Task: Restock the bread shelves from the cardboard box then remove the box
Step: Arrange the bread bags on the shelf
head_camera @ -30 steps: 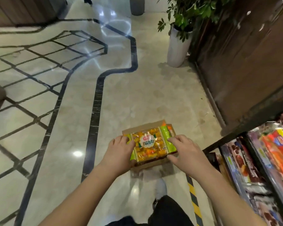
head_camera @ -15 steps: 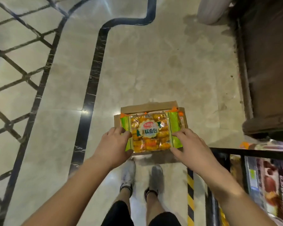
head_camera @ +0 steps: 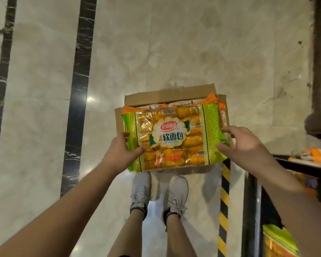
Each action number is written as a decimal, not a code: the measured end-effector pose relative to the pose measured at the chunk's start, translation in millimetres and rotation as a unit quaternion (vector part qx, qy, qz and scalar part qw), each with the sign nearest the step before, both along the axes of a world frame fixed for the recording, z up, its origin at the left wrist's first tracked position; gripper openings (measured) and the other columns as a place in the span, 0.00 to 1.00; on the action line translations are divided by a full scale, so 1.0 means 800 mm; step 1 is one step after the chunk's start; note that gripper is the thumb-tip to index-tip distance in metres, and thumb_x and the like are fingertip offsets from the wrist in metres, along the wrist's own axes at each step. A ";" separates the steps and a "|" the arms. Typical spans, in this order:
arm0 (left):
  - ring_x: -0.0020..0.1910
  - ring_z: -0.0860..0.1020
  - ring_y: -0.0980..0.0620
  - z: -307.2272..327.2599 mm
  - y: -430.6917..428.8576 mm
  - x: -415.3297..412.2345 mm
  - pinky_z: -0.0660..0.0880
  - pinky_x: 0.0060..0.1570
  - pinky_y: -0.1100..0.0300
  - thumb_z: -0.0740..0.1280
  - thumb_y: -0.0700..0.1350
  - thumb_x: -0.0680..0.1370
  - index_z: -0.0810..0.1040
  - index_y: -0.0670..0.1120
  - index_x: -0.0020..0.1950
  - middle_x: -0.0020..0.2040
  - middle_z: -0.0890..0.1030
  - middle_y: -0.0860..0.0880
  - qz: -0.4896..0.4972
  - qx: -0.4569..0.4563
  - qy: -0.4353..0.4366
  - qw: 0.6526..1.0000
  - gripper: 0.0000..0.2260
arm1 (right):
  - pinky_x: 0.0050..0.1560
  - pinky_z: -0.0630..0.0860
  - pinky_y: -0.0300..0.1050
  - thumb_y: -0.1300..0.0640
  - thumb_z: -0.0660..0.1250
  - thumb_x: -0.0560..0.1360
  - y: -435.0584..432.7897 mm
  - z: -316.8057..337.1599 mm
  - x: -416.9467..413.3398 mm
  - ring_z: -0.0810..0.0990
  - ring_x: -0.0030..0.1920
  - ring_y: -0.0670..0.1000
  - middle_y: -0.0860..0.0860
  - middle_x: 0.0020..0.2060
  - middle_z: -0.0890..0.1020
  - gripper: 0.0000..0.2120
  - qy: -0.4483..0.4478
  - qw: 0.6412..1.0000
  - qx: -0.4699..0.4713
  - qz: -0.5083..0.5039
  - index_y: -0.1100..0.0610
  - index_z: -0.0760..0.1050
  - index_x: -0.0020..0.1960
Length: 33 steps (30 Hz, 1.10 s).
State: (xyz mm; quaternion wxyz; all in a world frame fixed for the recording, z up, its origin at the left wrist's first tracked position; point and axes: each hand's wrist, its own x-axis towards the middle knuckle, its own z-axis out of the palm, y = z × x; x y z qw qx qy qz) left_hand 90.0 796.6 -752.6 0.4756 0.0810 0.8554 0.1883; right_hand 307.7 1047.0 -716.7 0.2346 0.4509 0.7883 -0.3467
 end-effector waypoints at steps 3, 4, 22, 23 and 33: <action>0.69 0.75 0.40 -0.046 -0.005 -0.006 0.77 0.64 0.45 0.77 0.57 0.74 0.60 0.44 0.79 0.74 0.71 0.42 0.065 -0.025 -0.021 0.997 0.42 | 0.57 0.69 0.45 0.46 0.71 0.79 0.016 -0.038 -0.007 0.73 0.68 0.53 0.54 0.70 0.72 0.30 -0.016 1.000 0.004 0.000 0.51 0.67 0.77; 0.67 0.76 0.41 -0.057 -0.006 -0.007 0.77 0.62 0.46 0.77 0.57 0.73 0.59 0.44 0.79 0.74 0.71 0.42 0.077 -0.027 -0.031 0.996 0.42 | 0.57 0.69 0.45 0.46 0.71 0.79 0.020 -0.049 -0.009 0.73 0.68 0.54 0.54 0.70 0.72 0.30 -0.022 1.000 0.000 -0.005 0.51 0.67 0.77; 0.46 0.79 0.59 -0.120 0.004 -0.002 0.72 0.40 0.64 0.76 0.53 0.74 0.78 0.51 0.60 0.51 0.82 0.55 0.187 0.059 -0.121 0.973 0.18 | 0.52 0.72 0.50 0.34 0.76 0.67 0.034 -0.148 -0.010 0.78 0.65 0.58 0.55 0.67 0.78 0.44 -0.041 0.968 -0.091 -0.232 0.54 0.66 0.75; 0.48 0.80 0.58 -0.119 0.004 -0.003 0.72 0.41 0.63 0.77 0.54 0.73 0.78 0.51 0.63 0.53 0.83 0.54 0.190 0.066 -0.132 0.971 0.21 | 0.51 0.72 0.49 0.34 0.76 0.67 0.034 -0.147 -0.010 0.78 0.64 0.58 0.55 0.67 0.78 0.43 -0.044 0.972 -0.085 -0.215 0.53 0.67 0.75; 0.57 0.85 0.47 -0.115 -0.011 0.003 0.81 0.53 0.50 0.76 0.52 0.69 0.77 0.53 0.70 0.60 0.86 0.49 0.223 0.156 -0.234 0.933 0.29 | 0.52 0.73 0.47 0.37 0.76 0.70 0.009 -0.145 -0.005 0.79 0.64 0.57 0.54 0.67 0.79 0.39 -0.005 0.967 -0.060 -0.248 0.56 0.69 0.73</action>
